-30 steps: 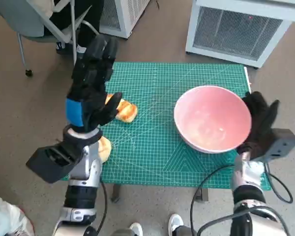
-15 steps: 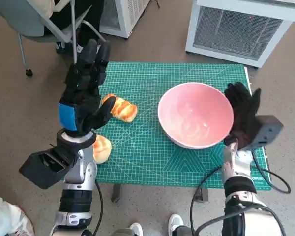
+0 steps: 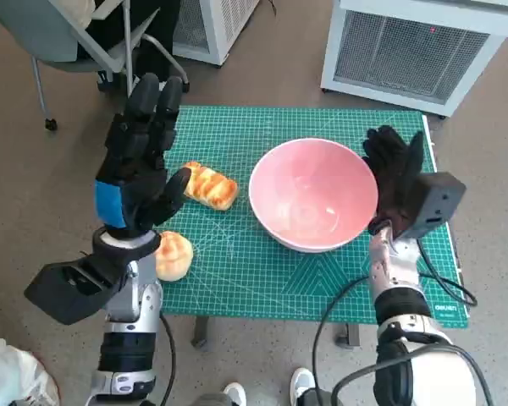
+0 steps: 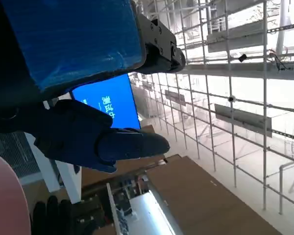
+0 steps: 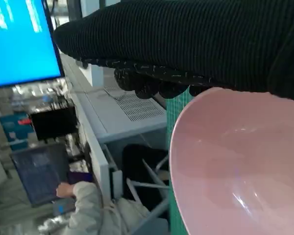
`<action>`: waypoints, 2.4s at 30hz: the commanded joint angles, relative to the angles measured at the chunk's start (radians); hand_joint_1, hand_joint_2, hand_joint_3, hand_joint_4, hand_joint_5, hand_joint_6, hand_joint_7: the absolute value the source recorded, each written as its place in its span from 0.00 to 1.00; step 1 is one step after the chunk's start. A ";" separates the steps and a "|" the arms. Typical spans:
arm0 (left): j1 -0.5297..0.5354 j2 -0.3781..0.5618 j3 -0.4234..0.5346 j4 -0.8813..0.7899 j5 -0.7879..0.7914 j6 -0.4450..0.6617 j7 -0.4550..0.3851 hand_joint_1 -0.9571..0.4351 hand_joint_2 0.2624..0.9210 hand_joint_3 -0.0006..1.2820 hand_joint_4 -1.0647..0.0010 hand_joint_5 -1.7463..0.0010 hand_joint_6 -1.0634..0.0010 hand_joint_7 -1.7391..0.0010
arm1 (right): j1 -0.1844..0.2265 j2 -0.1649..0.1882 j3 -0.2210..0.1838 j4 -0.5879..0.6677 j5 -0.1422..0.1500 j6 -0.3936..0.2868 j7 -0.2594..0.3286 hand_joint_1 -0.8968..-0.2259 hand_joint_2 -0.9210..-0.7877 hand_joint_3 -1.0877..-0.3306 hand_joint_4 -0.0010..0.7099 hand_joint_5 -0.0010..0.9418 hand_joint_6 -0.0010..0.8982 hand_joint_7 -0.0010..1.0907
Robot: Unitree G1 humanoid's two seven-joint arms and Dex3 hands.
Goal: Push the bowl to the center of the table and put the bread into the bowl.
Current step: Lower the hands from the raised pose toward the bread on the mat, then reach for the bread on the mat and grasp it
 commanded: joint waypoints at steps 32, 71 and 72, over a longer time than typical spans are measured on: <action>-0.498 0.557 -0.300 0.526 0.561 0.062 -0.345 0.40 0.90 0.00 0.74 1.00 0.61 0.98 | 0.225 -0.091 0.160 -0.789 0.147 -0.428 0.413 0.45 0.00 0.45 0.43 0.02 0.11 0.50; -0.753 0.290 -0.723 1.039 0.991 0.359 -0.222 0.49 0.73 0.00 0.72 0.97 0.64 1.00 | 0.346 -0.096 0.178 -0.994 0.040 -0.349 0.294 0.43 0.00 0.43 0.40 0.00 0.00 0.64; -0.746 0.283 -0.726 1.043 0.992 0.360 -0.210 0.49 0.73 0.00 0.69 0.97 0.64 1.00 | 0.347 -0.096 0.178 -0.994 0.038 -0.349 0.292 0.43 0.00 0.43 0.40 0.00 0.00 0.64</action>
